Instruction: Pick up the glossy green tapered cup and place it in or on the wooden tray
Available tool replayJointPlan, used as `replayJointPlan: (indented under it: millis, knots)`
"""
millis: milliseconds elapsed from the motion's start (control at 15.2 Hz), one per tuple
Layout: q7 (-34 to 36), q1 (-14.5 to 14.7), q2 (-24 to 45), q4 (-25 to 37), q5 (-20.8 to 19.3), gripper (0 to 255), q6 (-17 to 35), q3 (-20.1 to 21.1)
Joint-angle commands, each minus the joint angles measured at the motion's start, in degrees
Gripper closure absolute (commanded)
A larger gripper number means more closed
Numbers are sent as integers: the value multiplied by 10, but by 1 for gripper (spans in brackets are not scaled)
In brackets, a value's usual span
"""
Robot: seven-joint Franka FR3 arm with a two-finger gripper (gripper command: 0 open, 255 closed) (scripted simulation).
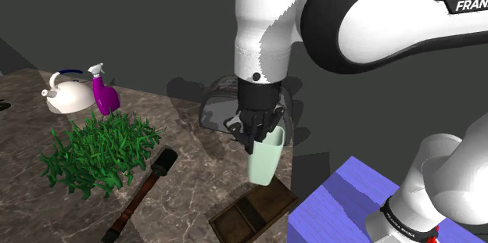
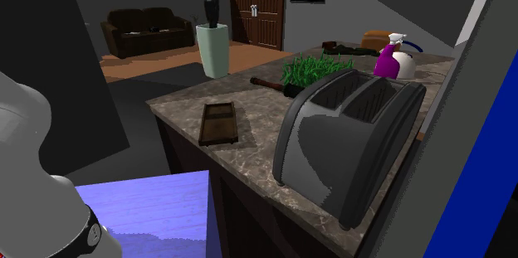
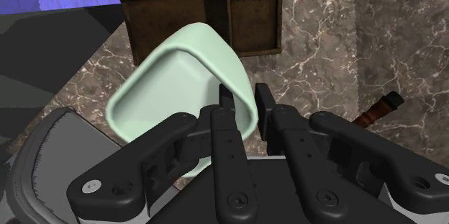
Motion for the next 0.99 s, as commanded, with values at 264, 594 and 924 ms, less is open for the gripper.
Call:
replayJointPlan:
  millis: [264, 594, 924]
  knots:
    - [3, 4, -6, -47, 5, 255, 41, 5]
    - [3, 5, -3, -82, 5, 255, 80, 8]
    - [4, 6, 4, -115, 4, 255, 118, 12]
